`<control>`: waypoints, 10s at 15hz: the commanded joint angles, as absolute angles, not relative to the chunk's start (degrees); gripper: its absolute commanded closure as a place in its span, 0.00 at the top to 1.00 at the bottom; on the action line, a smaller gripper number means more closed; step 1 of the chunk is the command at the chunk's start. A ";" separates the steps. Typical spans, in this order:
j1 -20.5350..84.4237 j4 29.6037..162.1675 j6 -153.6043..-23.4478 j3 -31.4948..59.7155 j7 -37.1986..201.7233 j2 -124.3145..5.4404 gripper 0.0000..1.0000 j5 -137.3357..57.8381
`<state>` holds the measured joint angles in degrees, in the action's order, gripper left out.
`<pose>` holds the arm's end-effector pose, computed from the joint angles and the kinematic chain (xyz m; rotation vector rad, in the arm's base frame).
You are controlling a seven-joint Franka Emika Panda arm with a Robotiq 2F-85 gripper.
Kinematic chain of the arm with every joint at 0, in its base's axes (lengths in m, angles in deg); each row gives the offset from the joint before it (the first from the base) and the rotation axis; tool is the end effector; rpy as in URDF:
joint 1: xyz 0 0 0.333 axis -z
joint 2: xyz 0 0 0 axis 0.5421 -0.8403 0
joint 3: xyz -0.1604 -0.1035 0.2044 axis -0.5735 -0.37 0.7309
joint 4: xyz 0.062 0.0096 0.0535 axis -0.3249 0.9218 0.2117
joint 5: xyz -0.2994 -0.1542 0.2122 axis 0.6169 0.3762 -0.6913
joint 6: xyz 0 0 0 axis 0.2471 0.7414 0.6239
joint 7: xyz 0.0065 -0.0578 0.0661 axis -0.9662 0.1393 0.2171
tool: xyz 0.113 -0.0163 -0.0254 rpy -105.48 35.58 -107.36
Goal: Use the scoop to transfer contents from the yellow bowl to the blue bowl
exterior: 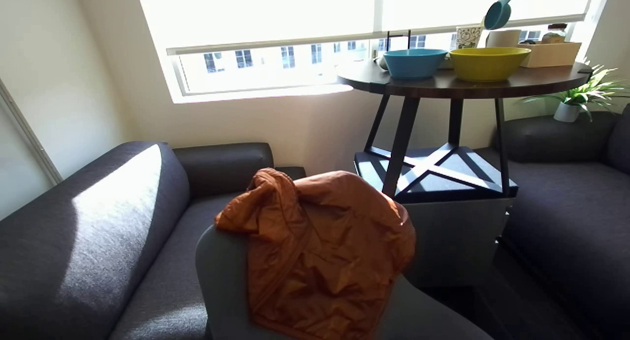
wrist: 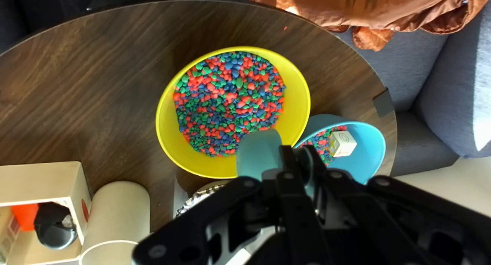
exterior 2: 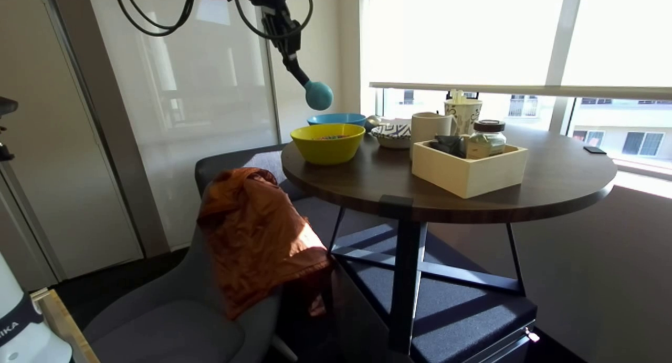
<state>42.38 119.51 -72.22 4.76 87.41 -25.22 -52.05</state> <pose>0.4741 -0.2009 0.5670 -2.8632 0.6459 -0.5603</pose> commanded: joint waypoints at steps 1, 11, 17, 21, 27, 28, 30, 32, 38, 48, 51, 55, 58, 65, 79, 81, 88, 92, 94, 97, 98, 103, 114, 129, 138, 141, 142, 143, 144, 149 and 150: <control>42.64 119.02 -72.05 4.94 87.72 -25.73 0.02 -52.12; 41.69 116.70 -69.15 6.17 102.47 -32.12 0.02 -40.76; 41.15 114.97 -71.19 8.72 100.92 -34.73 0.02 -33.95; 40.47 111.98 -71.63 9.45 100.42 -34.40 0.02 -35.65; 38.91 109.92 -67.96 9.51 102.07 -35.49 0.02 -40.60; 38.81 109.89 -67.08 9.45 102.14 -35.54 0.02 -41.30; 38.96 109.83 -65.85 9.48 101.69 -35.78 0.02 -41.38; 39.07 109.78 -65.46 9.34 101.59 -35.77 0.02 -42.06; 39.28 111.82 -67.22 9.47 100.98 -34.85 0.02 -41.93; 39.72 112.89 -65.48 9.07 100.63 -36.01 0.02 -40.99; 39.93 113.07 -64.79 8.96 100.23 -36.82 0.02 -40.42; 40.63 113.30 -65.58 9.00 97.56 -37.51 0.02 -36.20; 41.16 113.05 -65.62 8.93 95.00 -37.82 0.02 -32.63; 41.84 112.41 -68.29 8.29 91.22 -37.05 0.02 -31.54; 40.92 114.90 -69.14 9.80 92.40 -39.00 0.02 -28.22; 41.23 114.86 -68.69 9.77 91.25 -39.87 0.02 -26.22; 43.10 113.83 -64.03 6.37 95.68 -42.69 0.02 -45.57; 44.78 113.06 -62.59 4.83 96.92 -44.34 0.02 -57.88; 45.56 112.78 -61.72 4.33 97.68 -44.88 0.02 -62.95; 46.65 112.48 -60.53 3.75 99.12 -45.45 0.02 -69.41; 46.95 112.36 -60.01 3.55 99.50 -45.62 0.02 -71.44; 48.39 112.11 -57.13 2.75 100.89 -46.54 0.02 -79.63; 50.69 113.33 -54.32 1.57 101.95 -47.92 0.02 -91.61; 52.95 115.05 -48.30 -0.13 107.36 -47.81 0.02 -99.32; 54.60 119.36 -44.74 -2.46 116.51 -44.10 0.02 -100.96; 54.59 119.54 -44.90 -2.78 119.47 -43.09 0.02 -102.09; 54.48 119.50 -45.25 -2.80 119.96 -42.86 0.02 -102.60; 54.32 119.41 -45.75 -2.77 119.90 -42.69 0.02 -103.58; 54.19 119.20 -46.03 -2.73 119.70 -42.65 0.02 -104.60; 53.46 117.16 -46.36 -2.22 117.41 -42.91 0.02 -108.79; 53.35 116.80 -45.65 -2.10 118.34 -42.60 0.02 -108.13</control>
<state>53.95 117.69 -46.07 -2.61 118.43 -43.61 -106.94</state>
